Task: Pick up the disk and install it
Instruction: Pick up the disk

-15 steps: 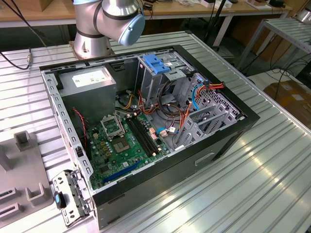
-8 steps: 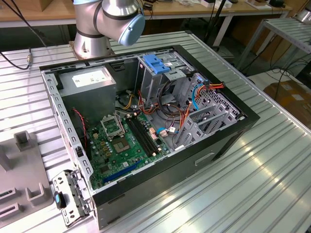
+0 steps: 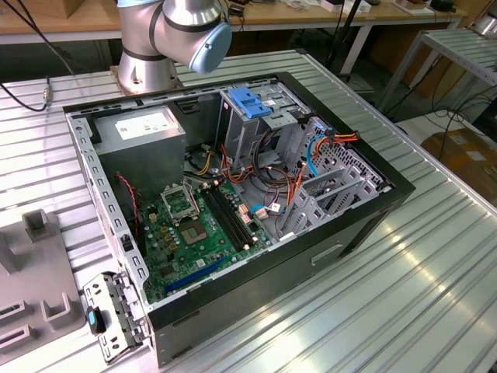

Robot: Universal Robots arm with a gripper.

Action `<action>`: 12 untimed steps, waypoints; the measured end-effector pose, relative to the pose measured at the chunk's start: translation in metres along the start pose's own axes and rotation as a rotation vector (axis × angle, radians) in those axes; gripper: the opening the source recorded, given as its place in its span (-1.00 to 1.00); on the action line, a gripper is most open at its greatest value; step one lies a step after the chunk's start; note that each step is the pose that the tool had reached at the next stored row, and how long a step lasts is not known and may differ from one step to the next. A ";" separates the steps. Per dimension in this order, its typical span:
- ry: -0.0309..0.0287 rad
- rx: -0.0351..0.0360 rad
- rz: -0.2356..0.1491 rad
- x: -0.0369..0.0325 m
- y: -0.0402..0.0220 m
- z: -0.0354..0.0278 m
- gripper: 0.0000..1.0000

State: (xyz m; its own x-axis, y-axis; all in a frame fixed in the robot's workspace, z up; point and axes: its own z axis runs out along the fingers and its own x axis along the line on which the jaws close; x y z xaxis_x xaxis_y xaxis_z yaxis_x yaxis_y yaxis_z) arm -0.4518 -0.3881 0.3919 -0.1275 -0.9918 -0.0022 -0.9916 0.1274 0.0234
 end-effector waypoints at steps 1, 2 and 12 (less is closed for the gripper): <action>-0.0001 0.0004 0.000 0.0000 0.0003 0.0010 0.20; 0.0000 0.0003 0.000 0.0000 0.0005 0.0019 0.20; 0.0069 0.0099 -0.020 -0.0036 0.0010 0.0077 0.20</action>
State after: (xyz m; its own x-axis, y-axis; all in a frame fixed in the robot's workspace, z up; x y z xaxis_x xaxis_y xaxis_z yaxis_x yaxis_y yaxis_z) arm -0.4525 -0.3844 0.3842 -0.1079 -0.9942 0.0043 -0.9941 0.1080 0.0135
